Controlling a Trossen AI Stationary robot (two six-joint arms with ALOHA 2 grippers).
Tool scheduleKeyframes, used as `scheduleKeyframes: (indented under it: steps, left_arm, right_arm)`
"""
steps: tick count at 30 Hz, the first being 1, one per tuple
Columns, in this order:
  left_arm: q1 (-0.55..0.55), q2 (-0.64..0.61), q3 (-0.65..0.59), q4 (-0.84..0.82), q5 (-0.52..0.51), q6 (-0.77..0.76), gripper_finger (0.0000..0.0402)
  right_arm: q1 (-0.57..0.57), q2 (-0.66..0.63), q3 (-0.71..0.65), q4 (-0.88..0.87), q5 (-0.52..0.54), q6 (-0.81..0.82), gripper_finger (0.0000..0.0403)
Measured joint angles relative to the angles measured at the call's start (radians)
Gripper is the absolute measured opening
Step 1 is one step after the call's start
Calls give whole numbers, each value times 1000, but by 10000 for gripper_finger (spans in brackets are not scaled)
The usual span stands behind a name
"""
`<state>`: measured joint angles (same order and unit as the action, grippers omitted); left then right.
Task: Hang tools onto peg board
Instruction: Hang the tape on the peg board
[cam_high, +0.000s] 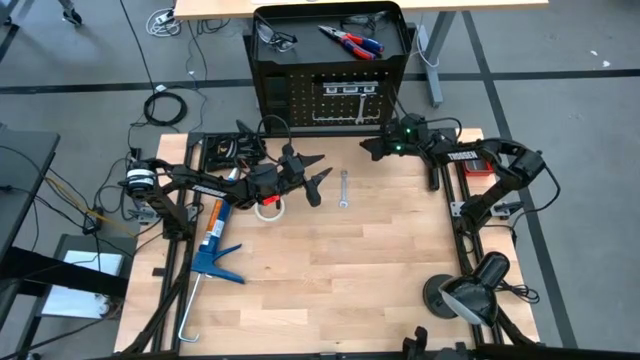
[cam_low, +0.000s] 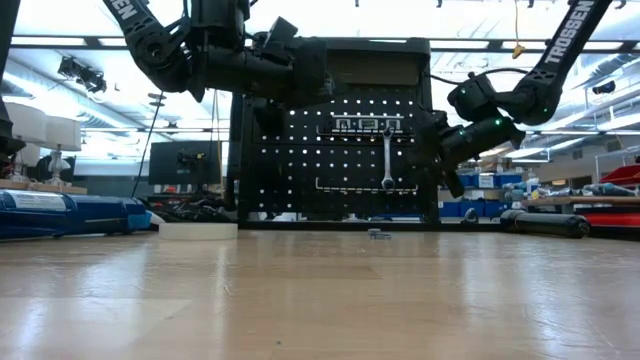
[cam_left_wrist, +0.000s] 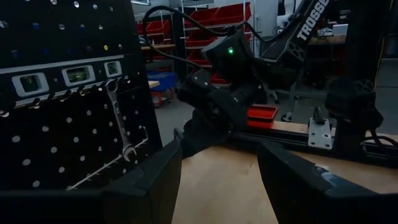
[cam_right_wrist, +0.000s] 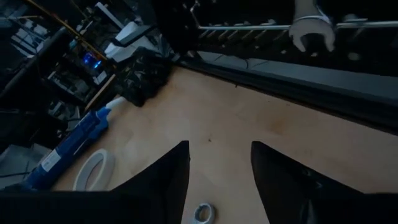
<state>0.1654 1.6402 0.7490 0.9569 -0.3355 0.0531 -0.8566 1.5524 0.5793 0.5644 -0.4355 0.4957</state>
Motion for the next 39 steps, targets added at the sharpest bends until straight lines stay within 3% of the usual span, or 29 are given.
scheduleKeyframes:
  steps: [6,19,27,32,39]
  left_arm:
    - [0,0,0,-40,10,-13,213]
    - [-4,0,0,-66,203,-61,213]
    - [-4,0,0,-66,204,-65,214]
    - [-4,0,0,-66,187,-87,214]
    - [-4,0,0,-65,280,-77,214]
  right_arm:
    - [83,0,0,-18,28,-27,178]
    - [300,0,0,-49,141,-123,179]
    - [410,0,0,-44,165,-157,178]
    - [493,0,0,-44,392,-9,175]
    - [631,0,20,-49,677,130,167]
